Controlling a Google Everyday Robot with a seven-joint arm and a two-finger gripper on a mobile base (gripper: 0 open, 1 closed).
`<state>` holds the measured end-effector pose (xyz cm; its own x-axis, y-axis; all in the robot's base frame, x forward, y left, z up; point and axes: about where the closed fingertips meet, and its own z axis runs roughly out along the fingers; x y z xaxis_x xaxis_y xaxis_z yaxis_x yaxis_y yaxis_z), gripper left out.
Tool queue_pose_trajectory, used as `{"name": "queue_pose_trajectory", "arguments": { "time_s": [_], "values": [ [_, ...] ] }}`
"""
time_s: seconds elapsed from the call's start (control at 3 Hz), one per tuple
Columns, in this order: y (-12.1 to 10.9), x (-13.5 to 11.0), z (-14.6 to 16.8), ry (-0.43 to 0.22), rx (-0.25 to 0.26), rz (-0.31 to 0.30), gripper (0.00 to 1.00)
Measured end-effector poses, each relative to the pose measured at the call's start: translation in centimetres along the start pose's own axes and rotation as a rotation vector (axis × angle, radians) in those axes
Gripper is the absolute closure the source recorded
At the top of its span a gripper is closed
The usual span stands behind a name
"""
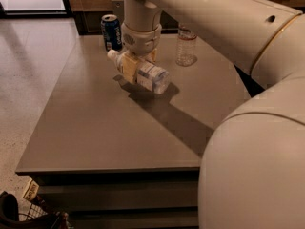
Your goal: Place blue plastic bottle upright
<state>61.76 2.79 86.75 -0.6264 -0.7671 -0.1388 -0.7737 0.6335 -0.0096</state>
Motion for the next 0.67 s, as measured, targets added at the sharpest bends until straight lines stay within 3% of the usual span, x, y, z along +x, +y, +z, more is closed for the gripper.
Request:
{"name": "queue_pose_trajectory", "arguments": {
  "time_s": [0.33,0.67],
  "values": [
    [-2.2,1.3,-2.9,-0.164,-0.025,-0.023,1.00],
    [-3.6,1.5,-4.6,-0.312,-0.069,-0.085,1.00]
  ]
}}
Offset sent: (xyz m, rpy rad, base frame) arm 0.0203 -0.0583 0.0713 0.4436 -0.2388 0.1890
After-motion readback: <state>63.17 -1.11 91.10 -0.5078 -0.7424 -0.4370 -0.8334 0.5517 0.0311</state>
